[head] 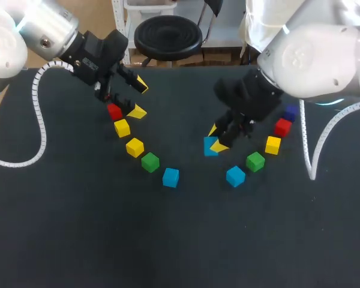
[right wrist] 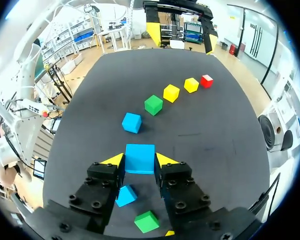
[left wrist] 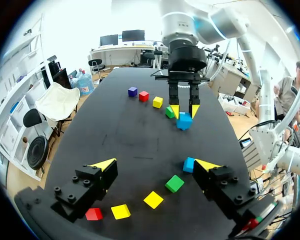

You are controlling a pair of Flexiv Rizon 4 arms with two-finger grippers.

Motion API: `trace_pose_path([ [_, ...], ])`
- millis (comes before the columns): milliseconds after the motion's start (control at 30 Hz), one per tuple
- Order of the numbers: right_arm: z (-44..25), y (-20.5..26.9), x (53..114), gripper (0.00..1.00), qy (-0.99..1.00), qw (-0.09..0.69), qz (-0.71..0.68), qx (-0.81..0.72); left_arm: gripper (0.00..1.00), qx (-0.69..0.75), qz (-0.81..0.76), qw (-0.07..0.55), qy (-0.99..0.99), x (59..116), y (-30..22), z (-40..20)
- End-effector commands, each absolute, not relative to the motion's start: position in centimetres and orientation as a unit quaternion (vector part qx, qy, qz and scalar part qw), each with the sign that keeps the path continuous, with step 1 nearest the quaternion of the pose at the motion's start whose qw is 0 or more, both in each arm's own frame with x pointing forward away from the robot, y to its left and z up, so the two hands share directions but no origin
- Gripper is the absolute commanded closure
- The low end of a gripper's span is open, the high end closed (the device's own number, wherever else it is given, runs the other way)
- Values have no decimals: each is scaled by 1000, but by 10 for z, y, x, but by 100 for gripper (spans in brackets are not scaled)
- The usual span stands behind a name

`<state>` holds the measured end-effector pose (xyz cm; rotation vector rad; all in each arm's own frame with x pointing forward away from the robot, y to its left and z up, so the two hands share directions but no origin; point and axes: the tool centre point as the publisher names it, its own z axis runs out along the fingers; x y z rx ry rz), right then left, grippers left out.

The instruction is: Place the blue cubes, place green cubes on the blue cubes, place the yellow cubes on the green cubes, then place the red cubes on the yellow cubes, and place purple cube on the red cubes.

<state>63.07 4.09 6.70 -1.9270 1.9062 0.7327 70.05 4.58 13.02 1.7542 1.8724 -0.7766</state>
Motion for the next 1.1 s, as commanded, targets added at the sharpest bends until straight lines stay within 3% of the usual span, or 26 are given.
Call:
trace_pose_path([
  [33,67,41,631,100,669,166,258,-677,0,637,-281,228,680,701,45,130],
  [1100,37,51,657,100,667,169,283,-669,0,637,-281,228,680,701,45,130],
])
